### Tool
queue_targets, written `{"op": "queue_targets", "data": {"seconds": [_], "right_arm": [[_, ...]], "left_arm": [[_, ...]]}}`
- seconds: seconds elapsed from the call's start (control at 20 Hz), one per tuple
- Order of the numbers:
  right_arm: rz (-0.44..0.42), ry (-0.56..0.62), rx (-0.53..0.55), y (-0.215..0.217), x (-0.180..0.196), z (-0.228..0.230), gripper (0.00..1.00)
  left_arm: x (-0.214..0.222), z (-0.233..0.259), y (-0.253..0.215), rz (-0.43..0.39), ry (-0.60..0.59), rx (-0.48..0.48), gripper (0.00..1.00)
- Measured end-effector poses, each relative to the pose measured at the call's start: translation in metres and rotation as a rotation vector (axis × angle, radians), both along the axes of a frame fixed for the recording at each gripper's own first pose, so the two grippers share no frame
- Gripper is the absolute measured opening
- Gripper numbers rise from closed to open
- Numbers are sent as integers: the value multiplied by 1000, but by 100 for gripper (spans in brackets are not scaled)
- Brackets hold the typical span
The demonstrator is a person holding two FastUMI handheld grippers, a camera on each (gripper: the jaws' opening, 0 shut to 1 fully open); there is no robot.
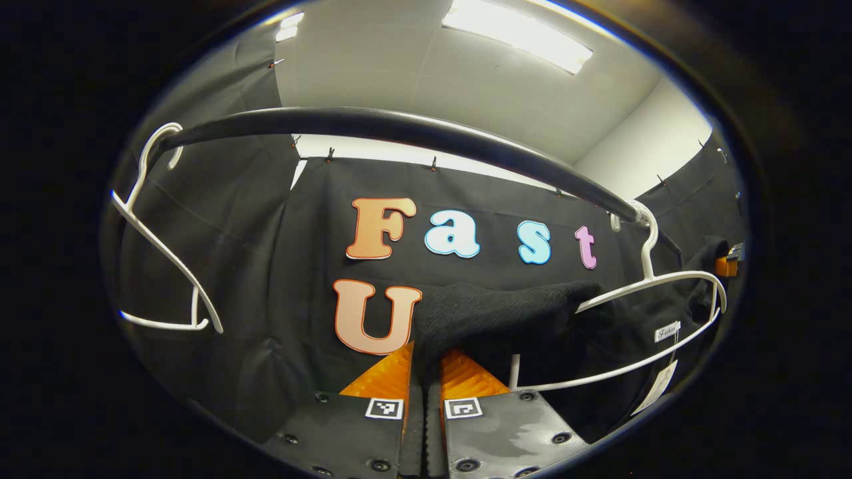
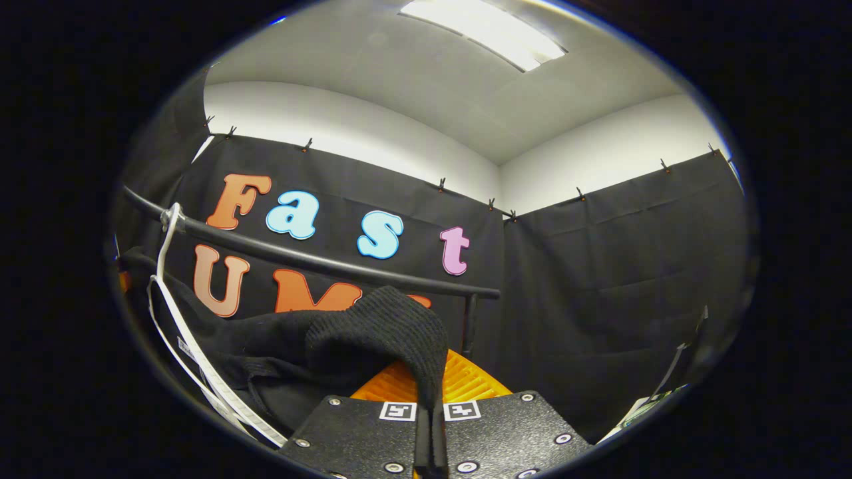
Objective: Grasp the clothes on the hanger with both hands and then place them into the laundry hamper below.
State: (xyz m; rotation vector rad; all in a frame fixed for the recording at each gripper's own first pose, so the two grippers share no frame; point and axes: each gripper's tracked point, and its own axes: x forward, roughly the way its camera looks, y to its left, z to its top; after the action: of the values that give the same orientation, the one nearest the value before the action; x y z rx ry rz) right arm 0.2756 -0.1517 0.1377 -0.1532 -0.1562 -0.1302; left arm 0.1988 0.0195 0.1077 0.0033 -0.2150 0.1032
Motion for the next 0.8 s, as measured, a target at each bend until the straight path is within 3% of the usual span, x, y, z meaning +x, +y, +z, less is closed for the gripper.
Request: {"op": "queue_targets", "data": {"seconds": [0.15,0.3,0.8], "right_arm": [[51,50,57,13,2,-38,1],[70,90,47,22,-2,-70,1],[148,150,126,65,-20,-139,1]], "left_arm": [[6,-5,6,14,0,-9,9],[9,-1,14,41,-20,17,9],[31,-1,43,111,-42,52,9]]}}
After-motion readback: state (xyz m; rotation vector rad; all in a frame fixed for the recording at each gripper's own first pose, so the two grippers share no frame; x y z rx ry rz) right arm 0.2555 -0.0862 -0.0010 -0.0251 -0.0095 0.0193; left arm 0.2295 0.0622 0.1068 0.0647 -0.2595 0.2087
